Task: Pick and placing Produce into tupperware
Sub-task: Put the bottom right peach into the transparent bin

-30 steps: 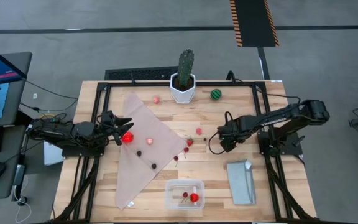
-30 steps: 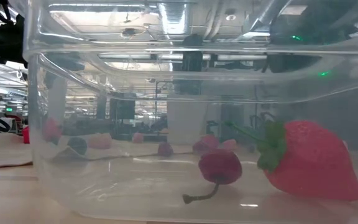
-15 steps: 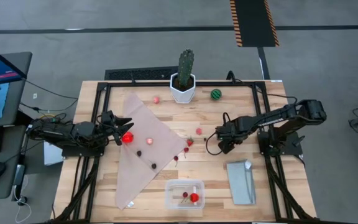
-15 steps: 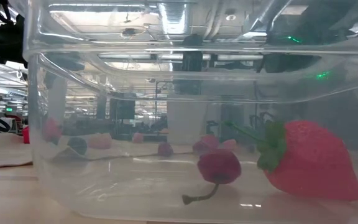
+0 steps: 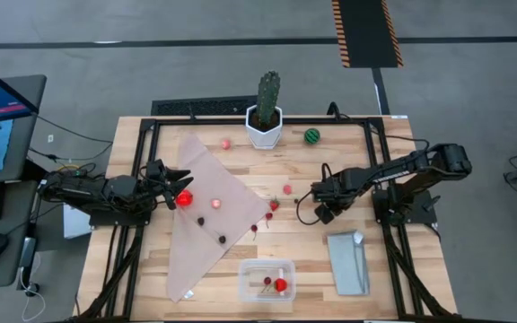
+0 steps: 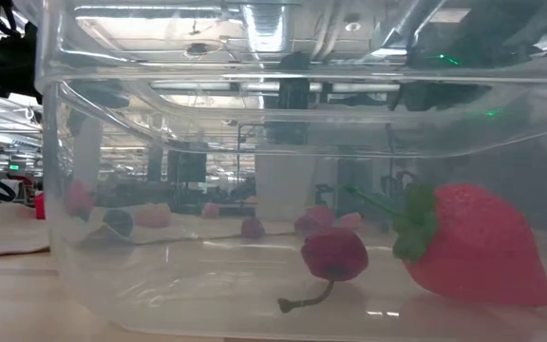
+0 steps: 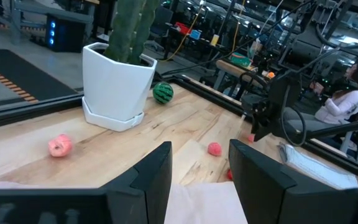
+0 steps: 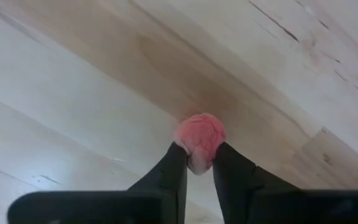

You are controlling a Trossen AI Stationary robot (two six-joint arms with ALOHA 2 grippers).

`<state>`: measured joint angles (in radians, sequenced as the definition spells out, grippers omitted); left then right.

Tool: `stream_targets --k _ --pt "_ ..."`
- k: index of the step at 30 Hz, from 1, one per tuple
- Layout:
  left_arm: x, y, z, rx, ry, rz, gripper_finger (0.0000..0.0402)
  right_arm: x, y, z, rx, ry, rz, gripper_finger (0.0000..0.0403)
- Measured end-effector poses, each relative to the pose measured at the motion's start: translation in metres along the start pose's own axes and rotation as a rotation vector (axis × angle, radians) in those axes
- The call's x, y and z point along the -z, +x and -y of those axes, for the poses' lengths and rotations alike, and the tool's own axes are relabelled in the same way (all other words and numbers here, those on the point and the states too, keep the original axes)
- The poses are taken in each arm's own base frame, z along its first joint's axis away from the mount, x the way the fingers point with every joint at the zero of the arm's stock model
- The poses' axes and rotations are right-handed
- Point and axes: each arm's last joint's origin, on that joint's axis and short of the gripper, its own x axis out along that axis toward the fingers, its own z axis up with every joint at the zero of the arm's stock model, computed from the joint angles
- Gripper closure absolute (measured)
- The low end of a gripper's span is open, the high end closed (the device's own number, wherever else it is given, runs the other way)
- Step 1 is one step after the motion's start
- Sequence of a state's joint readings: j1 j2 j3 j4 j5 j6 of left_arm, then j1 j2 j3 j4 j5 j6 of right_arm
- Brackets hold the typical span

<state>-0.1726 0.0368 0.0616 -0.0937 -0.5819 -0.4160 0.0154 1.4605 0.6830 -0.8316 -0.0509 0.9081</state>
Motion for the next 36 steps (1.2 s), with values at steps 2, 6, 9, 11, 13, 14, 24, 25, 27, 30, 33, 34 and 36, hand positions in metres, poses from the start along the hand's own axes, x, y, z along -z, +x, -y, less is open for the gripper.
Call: stream_targets --k 2,6,9,11,13,14,24,25,27,30,33,34,36 --pt "0.0 0.0 0.0 0.0 0.0 0.0 0.0253 0.0 0.0 0.0 -0.004 -0.001 0.004 0.0322" --pt "0.0 0.0 0.0 0.0 0.0 0.0 0.0253 -0.001 0.0 -0.001 -0.011 -0.005 0.012 0.0322" --pt "0.0 0.0 0.0 0.0 0.0 0.0 0.0253 -0.003 -0.001 -0.005 -0.04 -0.026 0.035 0.0321" --pt "0.0 0.0 0.0 0.0 0.0 0.0 0.0253 -0.003 -0.004 -0.009 -0.055 -0.045 0.048 0.0321" --pt "0.0 0.0 0.0 0.0 0.0 0.0 0.0253 -0.002 -0.009 -0.016 -0.073 -0.067 0.064 0.0321" --pt "0.0 0.0 0.0 0.0 0.0 0.0 0.0253 -0.002 -0.012 -0.019 -0.079 -0.086 0.074 0.0321" --pt "0.0 0.0 0.0 -0.001 0.001 0.0 0.0253 0.012 -0.057 -0.062 -0.203 -0.235 0.218 0.0321" --pt "0.0 0.0 0.0 -0.001 0.001 0.0 0.0253 0.015 -0.061 -0.066 -0.209 -0.248 0.232 0.0321" --pt "0.0 0.0 0.0 -0.001 0.001 0.0 0.0253 0.02 -0.072 -0.077 -0.249 -0.273 0.272 0.0321" --pt "0.0 0.0 0.0 -0.001 0.001 0.0 0.0253 0.03 -0.086 -0.095 -0.352 -0.326 0.337 0.0321" --pt "0.0 0.0 0.0 -0.001 0.002 0.0 0.0253 0.039 -0.096 -0.112 -0.471 -0.379 0.392 0.0321" --pt "0.0 0.0 0.0 -0.001 0.002 0.0 0.0253 0.043 -0.099 -0.117 -0.511 -0.392 0.409 0.0321" --pt "0.0 0.0 0.0 -0.001 0.002 0.0 0.0253 0.047 -0.101 -0.128 -0.579 -0.417 0.437 0.0321"
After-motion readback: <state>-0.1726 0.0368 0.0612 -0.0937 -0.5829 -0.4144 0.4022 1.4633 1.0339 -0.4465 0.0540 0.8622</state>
